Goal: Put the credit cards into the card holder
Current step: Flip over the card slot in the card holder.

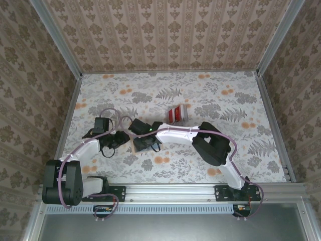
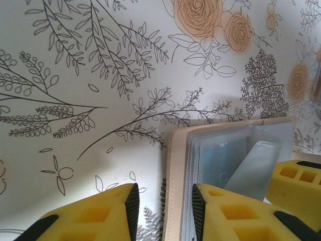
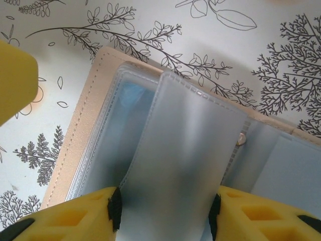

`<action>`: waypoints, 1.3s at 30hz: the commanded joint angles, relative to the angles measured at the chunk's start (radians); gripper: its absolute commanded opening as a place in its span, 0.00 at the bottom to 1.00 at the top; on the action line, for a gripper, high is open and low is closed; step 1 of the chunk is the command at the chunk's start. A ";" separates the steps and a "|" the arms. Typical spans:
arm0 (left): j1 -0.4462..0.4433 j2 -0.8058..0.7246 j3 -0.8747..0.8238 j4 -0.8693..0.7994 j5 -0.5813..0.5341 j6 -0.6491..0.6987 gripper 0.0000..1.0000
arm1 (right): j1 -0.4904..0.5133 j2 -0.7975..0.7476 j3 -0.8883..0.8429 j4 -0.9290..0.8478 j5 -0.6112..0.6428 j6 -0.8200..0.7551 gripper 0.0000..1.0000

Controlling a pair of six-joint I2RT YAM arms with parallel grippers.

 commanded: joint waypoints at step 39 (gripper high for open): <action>-0.158 0.321 0.076 0.279 0.119 -0.134 0.02 | -0.204 -0.210 -0.440 0.526 -0.434 0.205 0.40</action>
